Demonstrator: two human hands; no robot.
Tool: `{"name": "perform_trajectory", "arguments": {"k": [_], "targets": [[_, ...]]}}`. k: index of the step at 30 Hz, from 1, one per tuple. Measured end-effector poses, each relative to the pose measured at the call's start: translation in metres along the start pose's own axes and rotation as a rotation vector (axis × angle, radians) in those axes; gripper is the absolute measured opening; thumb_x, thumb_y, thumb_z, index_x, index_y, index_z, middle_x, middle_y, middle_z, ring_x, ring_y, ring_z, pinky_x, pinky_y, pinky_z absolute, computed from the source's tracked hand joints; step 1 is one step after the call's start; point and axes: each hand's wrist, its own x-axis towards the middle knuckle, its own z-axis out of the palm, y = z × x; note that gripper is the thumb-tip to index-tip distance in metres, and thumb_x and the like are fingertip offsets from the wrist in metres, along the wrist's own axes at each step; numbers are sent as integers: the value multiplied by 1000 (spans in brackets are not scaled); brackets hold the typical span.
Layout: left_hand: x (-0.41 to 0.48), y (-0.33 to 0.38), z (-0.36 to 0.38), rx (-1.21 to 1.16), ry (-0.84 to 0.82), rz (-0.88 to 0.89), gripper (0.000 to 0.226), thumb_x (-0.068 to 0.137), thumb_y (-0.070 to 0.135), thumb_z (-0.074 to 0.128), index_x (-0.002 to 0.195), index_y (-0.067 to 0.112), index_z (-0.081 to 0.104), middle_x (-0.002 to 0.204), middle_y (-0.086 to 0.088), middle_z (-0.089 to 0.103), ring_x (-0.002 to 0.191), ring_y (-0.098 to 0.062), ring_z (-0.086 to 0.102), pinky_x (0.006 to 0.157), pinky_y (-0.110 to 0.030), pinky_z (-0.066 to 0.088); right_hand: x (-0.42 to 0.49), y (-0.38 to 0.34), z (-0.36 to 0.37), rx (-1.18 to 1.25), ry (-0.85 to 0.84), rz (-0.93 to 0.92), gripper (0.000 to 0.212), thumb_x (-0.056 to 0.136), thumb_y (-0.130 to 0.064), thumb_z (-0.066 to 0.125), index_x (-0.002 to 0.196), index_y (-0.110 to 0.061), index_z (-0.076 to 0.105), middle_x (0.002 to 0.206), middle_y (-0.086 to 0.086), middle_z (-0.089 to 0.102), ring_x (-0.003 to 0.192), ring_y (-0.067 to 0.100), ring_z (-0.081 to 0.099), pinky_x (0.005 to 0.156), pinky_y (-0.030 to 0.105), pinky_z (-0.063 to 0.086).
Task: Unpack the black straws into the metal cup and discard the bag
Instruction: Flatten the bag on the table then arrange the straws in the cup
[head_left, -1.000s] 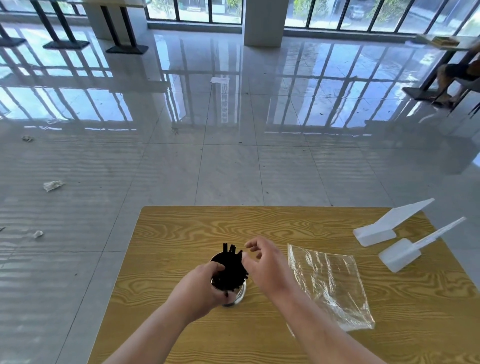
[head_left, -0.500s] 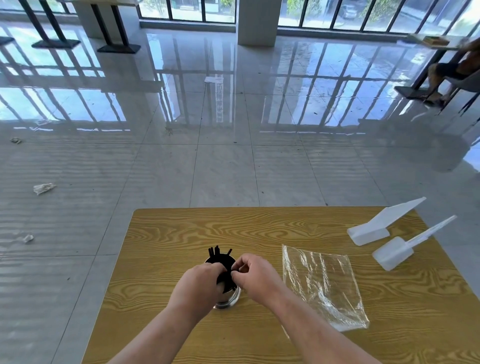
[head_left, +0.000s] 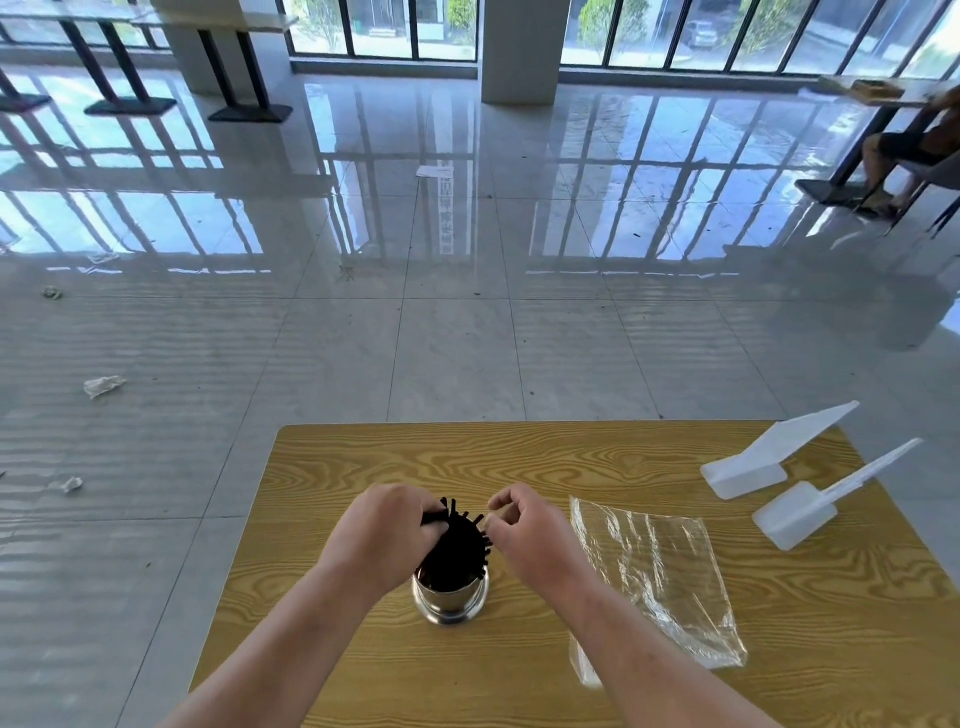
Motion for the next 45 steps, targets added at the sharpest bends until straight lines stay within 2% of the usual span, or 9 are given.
{"name": "perform_trajectory", "arguments": {"k": [8, 16, 18, 22, 27, 30, 33, 37, 45], "targets": [[6, 4, -64, -228, 24, -84, 4, 86, 33, 83, 83, 35, 81, 67, 16, 76, 59, -7, 71, 56, -25, 57, -1, -6, -15, 90, 133, 9, 12, 101, -22, 60, 94, -28, 68, 81, -1, 71, 64, 7, 58, 52, 20, 47], [13, -2, -81, -1159, 308, -175, 15, 87, 10, 80, 85, 24, 87, 81, -9, 82, 71, -14, 78, 66, -20, 62, -4, -10, -22, 225, -12, 113, 20, 102, -4, 55, 103, -15, 71, 87, 10, 74, 45, 2, 48, 44, 22, 39], [11, -2, -71, -1352, 278, -247, 10, 78, 19, 84, 87, 16, 87, 85, -9, 82, 75, -16, 79, 67, -22, 62, -5, -20, -20, 386, -220, 149, 25, 99, -10, 63, 123, -16, 66, 109, 14, 76, 64, 9, 66, 58, 27, 54], [5, 0, -40, -1653, 140, -424, 17, 72, 11, 85, 87, 5, 85, 90, -15, 81, 75, -19, 79, 63, -25, 63, -2, -43, -20, 888, -432, 164, 91, 76, -47, 92, 149, -19, 47, 147, 16, 58, 105, 30, 76, 89, 42, 62], [-8, -3, -4, -1872, -48, -544, 13, 80, 6, 79, 91, -1, 82, 88, -18, 77, 71, -19, 78, 60, -25, 64, 7, -64, -39, 1089, -274, 96, 36, 98, -39, 73, 124, -15, 72, 116, 16, 76, 85, 28, 76, 70, 37, 62], [-11, -11, 10, -1717, -131, -606, 22, 87, 5, 76, 108, -1, 76, 95, -21, 78, 72, -21, 78, 60, -28, 65, 11, -67, -43, 712, -75, 31, 25, 104, -23, 64, 90, -8, 78, 84, 16, 78, 68, 25, 74, 58, 34, 61], [-9, -26, 23, -1133, -133, -613, 18, 94, 16, 78, 112, 11, 76, 106, -13, 81, 81, -21, 76, 65, -30, 62, 9, -62, -41, 385, 50, -60, 29, 104, -22, 64, 82, -9, 77, 76, 15, 79, 65, 24, 76, 60, 36, 65], [-4, -42, 31, -679, 5, -520, 21, 91, 32, 79, 109, 26, 71, 96, 4, 79, 88, -14, 74, 68, -33, 60, 0, -46, -17, 141, -55, -155, 31, 102, -34, 65, 80, -12, 69, 67, 4, 69, 58, 15, 61, 55, 26, 52], [3, -37, 44, -215, -179, -285, 62, 75, 50, 77, 133, 45, 55, 124, 19, 60, 99, -2, 64, 75, -26, 57, 4, -13, 3, -47, 62, -25, 43, 94, -56, 65, 131, -35, 60, 113, -17, 60, 97, 3, 62, 75, 19, 50]]}}
